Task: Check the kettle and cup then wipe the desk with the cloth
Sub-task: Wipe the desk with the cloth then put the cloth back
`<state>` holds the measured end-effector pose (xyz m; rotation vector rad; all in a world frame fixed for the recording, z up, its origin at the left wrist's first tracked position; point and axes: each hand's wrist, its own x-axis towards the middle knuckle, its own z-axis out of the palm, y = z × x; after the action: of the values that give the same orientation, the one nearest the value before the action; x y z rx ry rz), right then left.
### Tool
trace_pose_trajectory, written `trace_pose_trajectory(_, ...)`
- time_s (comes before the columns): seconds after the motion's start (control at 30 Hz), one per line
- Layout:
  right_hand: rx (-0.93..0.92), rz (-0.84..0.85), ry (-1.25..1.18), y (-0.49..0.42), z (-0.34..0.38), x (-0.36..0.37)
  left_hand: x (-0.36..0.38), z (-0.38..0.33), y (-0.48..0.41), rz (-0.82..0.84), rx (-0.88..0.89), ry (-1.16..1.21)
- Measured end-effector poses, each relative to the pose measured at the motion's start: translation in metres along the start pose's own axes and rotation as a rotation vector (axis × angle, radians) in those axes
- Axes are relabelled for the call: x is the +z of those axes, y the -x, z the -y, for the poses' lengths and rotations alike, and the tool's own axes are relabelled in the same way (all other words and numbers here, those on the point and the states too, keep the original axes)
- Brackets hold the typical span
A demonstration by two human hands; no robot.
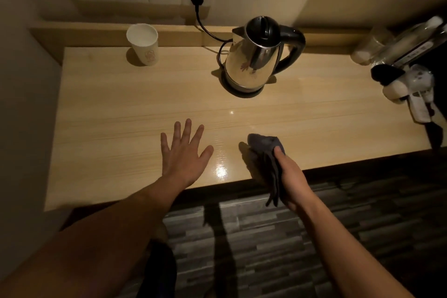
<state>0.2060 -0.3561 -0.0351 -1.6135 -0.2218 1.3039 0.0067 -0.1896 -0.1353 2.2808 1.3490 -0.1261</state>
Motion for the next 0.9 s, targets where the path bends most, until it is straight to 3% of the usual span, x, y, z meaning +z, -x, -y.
trace_pose_trajectory(0.1, 0.142, 0.127, -0.483, 0.013, 0.007, 0.058, -0.032, -0.002, 0.009, 0.196, -0.074, 0.618)
trace_pose_trajectory(0.17, 0.178, 0.198, -0.585, 0.018, 0.014, 0.097, -0.065, 0.002, 0.023, 0.289, -0.198, 1.09)
trace_pose_trajectory(0.23, 0.208, 0.249, -0.616, 0.019, 0.021, 0.132, -0.1, 0.012, 0.033, 0.294, -0.255, 1.27)
trace_pose_trajectory(0.3, 0.243, 0.314, -0.647, 0.016, 0.027, 0.163, -0.129, 0.023, 0.036, 0.239, -0.261, 1.272)
trace_pose_trajectory(0.43, 0.292, 0.37, -0.638, 0.013, 0.04, 0.213, -0.167, 0.051, 0.039, 0.065, -0.23, 1.009)
trace_pose_trajectory(0.57, 0.154, 0.367, -0.284, 0.009, 0.046, 0.252, -0.189, 0.082, 0.046, -0.096, -0.217, 0.94)
trace_pose_trajectory(0.7, -0.053, 0.254, 0.068, -0.005, 0.051, 0.29, -0.199, 0.108, 0.047, -0.208, -0.249, 0.851)
trace_pose_trajectory(0.9, -0.145, 0.073, 0.148, -0.042, 0.053, 0.331, -0.205, 0.147, 0.03, -0.31, -0.31, 0.882)
